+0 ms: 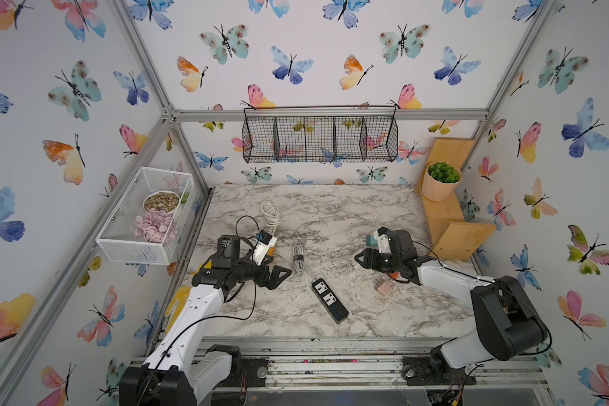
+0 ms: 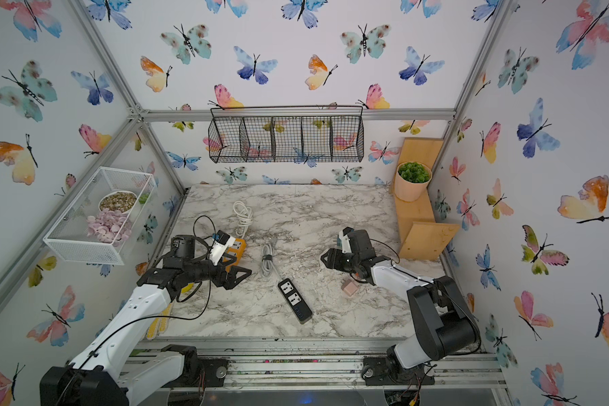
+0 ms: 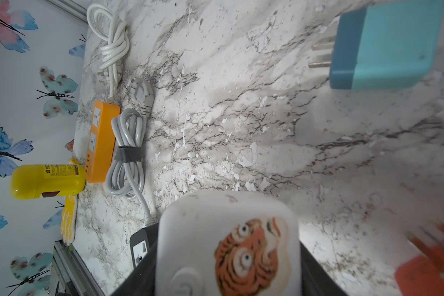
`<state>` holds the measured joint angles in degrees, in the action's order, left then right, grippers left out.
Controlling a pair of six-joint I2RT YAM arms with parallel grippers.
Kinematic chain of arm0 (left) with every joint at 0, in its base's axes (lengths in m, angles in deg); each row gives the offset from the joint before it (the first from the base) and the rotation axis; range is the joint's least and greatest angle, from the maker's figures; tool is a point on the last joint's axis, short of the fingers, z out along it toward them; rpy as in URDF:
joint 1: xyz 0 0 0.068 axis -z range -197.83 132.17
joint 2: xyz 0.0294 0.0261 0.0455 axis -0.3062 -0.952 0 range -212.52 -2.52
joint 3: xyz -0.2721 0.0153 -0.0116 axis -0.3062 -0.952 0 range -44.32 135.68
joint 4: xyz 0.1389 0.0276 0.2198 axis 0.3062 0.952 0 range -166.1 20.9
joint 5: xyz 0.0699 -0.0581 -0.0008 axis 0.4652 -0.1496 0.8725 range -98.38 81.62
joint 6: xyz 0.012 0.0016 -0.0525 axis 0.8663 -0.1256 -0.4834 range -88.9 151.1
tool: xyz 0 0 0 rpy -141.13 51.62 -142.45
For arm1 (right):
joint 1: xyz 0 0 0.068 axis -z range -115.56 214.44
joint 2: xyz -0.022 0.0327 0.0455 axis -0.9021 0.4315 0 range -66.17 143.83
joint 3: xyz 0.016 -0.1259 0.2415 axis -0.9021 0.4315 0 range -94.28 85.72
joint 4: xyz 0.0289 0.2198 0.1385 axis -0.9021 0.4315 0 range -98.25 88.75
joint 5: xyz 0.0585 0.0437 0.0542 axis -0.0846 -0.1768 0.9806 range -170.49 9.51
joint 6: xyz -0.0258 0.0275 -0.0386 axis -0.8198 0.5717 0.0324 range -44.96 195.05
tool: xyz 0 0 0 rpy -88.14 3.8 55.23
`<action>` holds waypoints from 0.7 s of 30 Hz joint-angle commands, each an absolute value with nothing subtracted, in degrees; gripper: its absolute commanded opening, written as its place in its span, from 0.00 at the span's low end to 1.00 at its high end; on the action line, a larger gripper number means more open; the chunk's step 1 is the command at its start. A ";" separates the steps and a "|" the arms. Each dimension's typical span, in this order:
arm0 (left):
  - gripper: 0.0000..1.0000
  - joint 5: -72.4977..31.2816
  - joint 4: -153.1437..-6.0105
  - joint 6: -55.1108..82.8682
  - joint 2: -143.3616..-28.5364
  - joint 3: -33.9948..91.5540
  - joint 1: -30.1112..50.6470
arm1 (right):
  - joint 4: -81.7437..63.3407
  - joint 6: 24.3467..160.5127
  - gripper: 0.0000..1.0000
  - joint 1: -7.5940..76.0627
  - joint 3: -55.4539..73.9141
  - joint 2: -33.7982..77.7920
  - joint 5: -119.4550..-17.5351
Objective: Pull the plug off the socket
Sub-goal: Place the plug at the center of the board.
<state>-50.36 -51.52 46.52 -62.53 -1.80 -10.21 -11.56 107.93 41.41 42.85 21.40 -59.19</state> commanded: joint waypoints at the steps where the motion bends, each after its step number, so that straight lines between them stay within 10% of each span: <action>1: 0.98 -54.28 -51.58 48.07 -62.81 -2.18 -9.92 | -14.75 107.33 0.02 42.11 40.49 23.28 -56.32; 21: 0.98 -52.74 -52.01 47.99 -63.77 -2.40 -9.83 | -13.61 103.72 0.10 42.86 35.32 34.11 -55.09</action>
<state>-50.95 -51.82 47.48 -63.27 -1.82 -10.19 -13.64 105.39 42.66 36.92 32.68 -54.60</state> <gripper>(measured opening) 0.984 0.620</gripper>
